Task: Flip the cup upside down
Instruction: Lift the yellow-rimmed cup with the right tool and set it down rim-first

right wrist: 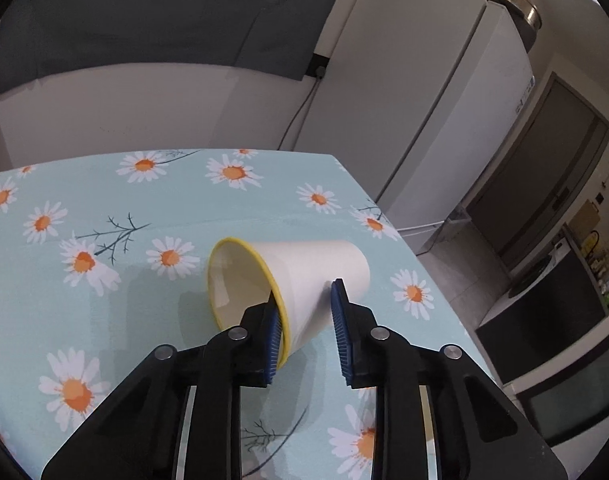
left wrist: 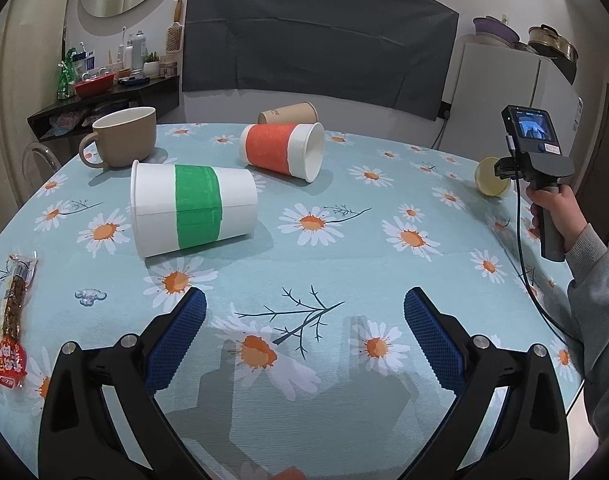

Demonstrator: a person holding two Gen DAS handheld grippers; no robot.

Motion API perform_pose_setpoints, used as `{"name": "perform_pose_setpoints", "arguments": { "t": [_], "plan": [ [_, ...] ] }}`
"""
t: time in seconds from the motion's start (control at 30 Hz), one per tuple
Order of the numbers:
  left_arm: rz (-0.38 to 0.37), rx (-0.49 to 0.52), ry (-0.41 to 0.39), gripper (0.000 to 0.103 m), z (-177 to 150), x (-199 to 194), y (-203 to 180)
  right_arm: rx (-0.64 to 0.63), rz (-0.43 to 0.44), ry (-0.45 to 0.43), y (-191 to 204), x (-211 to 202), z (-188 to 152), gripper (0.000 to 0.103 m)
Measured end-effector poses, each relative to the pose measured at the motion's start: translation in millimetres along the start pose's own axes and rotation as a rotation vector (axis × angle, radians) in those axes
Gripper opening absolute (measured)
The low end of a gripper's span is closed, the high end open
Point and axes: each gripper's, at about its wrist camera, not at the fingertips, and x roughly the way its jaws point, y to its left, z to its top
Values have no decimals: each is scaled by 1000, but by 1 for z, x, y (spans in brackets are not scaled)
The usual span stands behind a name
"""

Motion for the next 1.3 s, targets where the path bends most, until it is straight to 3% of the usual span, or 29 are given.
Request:
{"name": "perform_pose_setpoints", "arguments": {
  "t": [0.07,0.2,0.33,0.73,1.03,1.23,1.27,1.3],
  "plan": [
    [0,5,-1,97,0,0,0,14,45,5,-7,-7,-7,3],
    [-5,5,-22,97,-1,-3,0,15,94,-7,-11,-18,-19,3],
    [-1,3,-27,97,-1,-4,0,20,200,-33,-10,-38,-33,3],
    [8,-7,-46,97,-2,-7,1,-127,441,-154,34,-141,-118,3],
    [19,-9,-39,97,-2,-6,1,-259,557,-240,61,-201,-178,4],
    [8,15,-73,97,-3,-12,-3,-318,586,-232,63,-213,-191,7],
    [8,20,-68,97,-3,-11,-4,-316,609,-213,61,-212,-190,10],
    [10,24,-60,97,-2,-10,-5,-310,629,-193,59,-211,-190,20]
  ]
}}
